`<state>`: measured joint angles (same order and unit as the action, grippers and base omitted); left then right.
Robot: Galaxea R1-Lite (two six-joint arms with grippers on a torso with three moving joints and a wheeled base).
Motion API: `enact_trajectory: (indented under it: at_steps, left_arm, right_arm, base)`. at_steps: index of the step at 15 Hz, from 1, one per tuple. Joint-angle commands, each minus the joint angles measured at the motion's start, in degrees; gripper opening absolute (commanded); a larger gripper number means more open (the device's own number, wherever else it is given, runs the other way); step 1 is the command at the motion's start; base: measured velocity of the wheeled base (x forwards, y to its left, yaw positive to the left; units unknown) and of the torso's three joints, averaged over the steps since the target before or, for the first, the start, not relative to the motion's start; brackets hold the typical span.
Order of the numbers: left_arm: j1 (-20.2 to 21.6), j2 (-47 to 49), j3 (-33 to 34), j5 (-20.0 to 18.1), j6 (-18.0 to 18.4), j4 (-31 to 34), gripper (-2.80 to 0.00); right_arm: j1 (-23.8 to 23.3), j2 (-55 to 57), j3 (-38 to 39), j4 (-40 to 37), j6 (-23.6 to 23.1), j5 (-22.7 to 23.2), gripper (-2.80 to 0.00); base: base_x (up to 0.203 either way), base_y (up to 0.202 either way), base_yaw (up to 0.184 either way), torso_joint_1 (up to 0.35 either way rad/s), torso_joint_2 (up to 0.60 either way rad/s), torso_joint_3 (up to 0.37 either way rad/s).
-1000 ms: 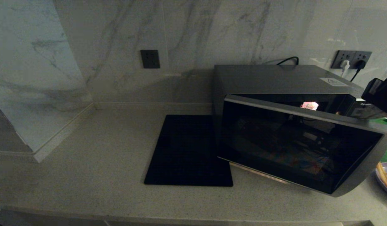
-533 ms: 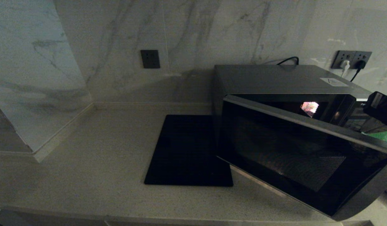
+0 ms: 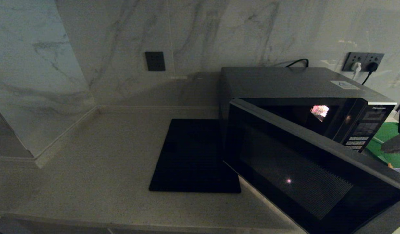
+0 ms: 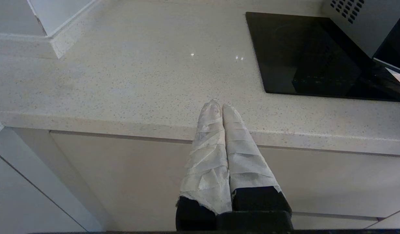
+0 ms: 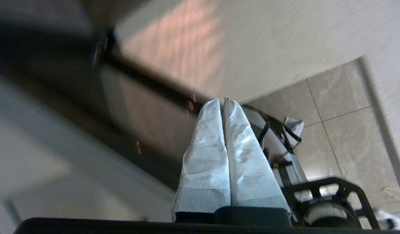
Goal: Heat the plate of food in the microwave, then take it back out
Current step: Open the microwave oven
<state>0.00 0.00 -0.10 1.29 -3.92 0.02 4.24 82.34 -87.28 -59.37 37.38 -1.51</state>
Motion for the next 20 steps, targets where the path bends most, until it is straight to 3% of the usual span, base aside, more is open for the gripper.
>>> enact_trajectory:
  at_steps: [1,6,11,17,20]
  left_arm:
    - [0.00,0.00,0.01,0.03,-0.04,-0.02,-2.80]
    - [0.00,0.00,0.01,0.03,-0.04,-0.02,-2.80]
    - [0.00,0.00,0.01,0.03,-0.04,-0.02,-2.80]
    - [0.00,0.00,0.01,0.03,-0.04,-0.02,-2.80]
    - [0.00,0.00,0.01,0.03,-0.04,-0.02,-2.80]
  right_arm:
    - [5.08,-3.84,4.09,-0.38,0.16,0.15,-2.80]
    - [14.60,-4.17,9.46,-0.32,0.34,0.26,-2.80]
    - [24.39,-4.62,9.51,-0.32,3.34,0.19,-2.80]
    - [32.13,-6.21,9.41,-0.22,4.27,0.26,-2.80]
    - [36.88,-6.18,9.04,0.06,3.92,3.92,-2.80]
  base:
    - [0.000,0.000,0.000,0.000,0.00,0.000]
    - [0.000,0.000,0.000,0.000,0.00,0.000]
    - [0.000,0.000,0.000,0.000,0.00,0.000]
    - [0.000,0.000,0.000,0.000,0.00,0.000]
    - [0.000,0.000,0.000,0.000,0.00,0.000]
